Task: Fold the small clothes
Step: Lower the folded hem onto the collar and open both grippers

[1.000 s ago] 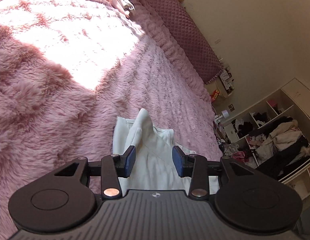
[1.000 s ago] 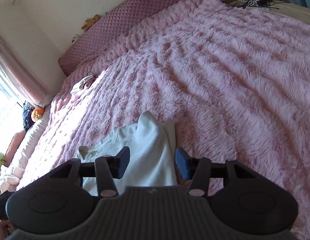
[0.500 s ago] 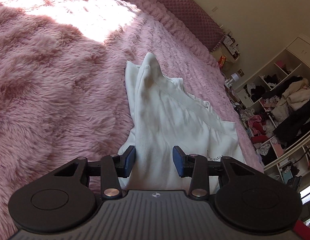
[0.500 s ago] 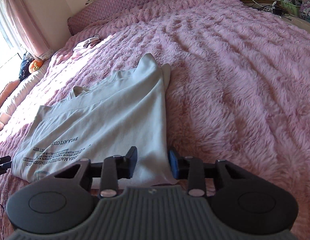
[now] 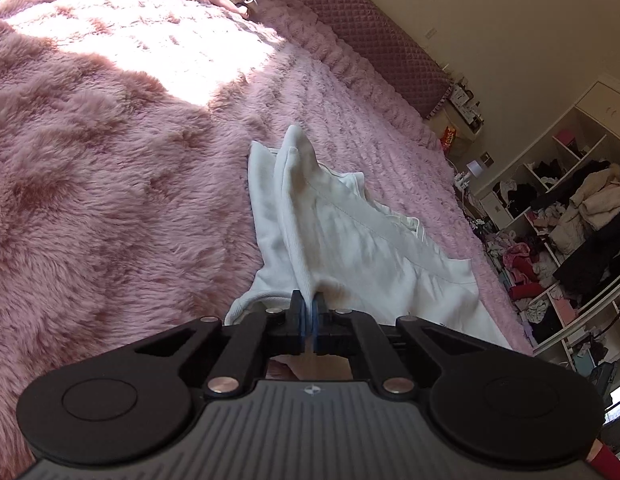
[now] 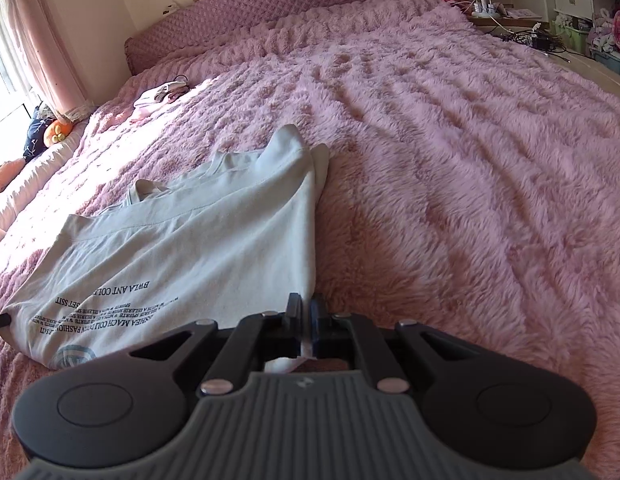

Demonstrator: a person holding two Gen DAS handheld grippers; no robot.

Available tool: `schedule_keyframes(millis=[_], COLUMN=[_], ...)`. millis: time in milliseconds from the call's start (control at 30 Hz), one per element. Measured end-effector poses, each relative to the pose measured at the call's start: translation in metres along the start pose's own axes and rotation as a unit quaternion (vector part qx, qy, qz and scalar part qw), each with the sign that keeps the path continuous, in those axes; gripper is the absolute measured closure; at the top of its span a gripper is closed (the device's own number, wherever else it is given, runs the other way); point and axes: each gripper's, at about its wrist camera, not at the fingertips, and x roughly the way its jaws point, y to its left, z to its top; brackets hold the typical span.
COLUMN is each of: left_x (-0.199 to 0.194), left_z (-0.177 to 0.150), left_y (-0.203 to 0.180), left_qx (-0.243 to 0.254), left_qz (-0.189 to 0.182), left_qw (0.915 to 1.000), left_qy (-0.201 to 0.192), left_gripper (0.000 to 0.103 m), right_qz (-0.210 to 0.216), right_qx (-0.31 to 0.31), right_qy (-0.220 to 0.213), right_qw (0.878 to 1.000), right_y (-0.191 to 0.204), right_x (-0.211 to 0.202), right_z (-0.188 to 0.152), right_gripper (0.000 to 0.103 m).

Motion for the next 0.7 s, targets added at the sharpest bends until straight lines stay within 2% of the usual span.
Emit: schedule_keyframes(millis=[33, 133, 233, 267, 333, 367, 400, 433, 500, 533, 700], left_x=[-0.003, 0.012, 0.027, 0.027, 0.025, 0.023, 0.02, 0.018, 0.016, 0.02, 0.061], left_z=[0.001, -0.007, -0.018, -0.018, -0.013, -0.009, -0.003, 0.003, 0.017, 0.028, 0.066], left_y=[-0.001, 0.007, 0.017, 0.018, 0.017, 0.015, 0.011, 0.006, -0.002, -0.009, -0.025], left_qx=[0.003, 0.01, -0.004, -0.007, -0.001, 0.007, 0.02, 0.036, 0.069, 0.084, 0.113], left_qz=[0.014, 0.05, 0.06, 0.058, 0.053, 0.055, 0.064, 0.071, 0.078, 0.08, 0.077], left_qw=[0.9999, 0.9975, 0.9957, 0.9958, 0.996, 0.9959, 0.9952, 0.9946, 0.9934, 0.9924, 0.9906], left_qy=[0.002, 0.049, 0.071, 0.07, 0.071, 0.071, 0.071, 0.067, 0.047, 0.041, 0.007], left_gripper=[0.101, 0.101, 0.1, 0.099, 0.096, 0.086, 0.075, 0.071, 0.068, 0.063, 0.053], right_qz=[0.001, -0.005, -0.012, -0.01, 0.0, 0.0, 0.003, 0.003, 0.007, 0.011, 0.007], right_qx=[-0.003, -0.006, 0.009, 0.021, 0.035, 0.035, 0.032, 0.026, 0.014, 0.007, -0.032], right_qy=[-0.003, 0.022, 0.05, 0.05, 0.046, 0.042, 0.038, 0.029, 0.005, -0.006, -0.052], right_qw=[1.0, 1.0, 0.999, 0.998, 0.998, 0.998, 0.999, 0.999, 1.0, 1.0, 0.998], right_y=[-0.001, -0.008, -0.018, -0.021, -0.026, -0.027, -0.027, -0.026, -0.025, -0.023, -0.003], right_x=[-0.007, -0.004, 0.017, 0.02, 0.02, 0.017, 0.014, 0.01, 0.005, 0.006, 0.038], right_z=[0.0, -0.01, -0.027, -0.03, -0.031, -0.03, -0.028, -0.022, -0.01, 0.0, 0.05], right_gripper=[0.103, 0.103, 0.103, 0.103, 0.096, 0.091, 0.077, 0.07, 0.07, 0.068, 0.062])
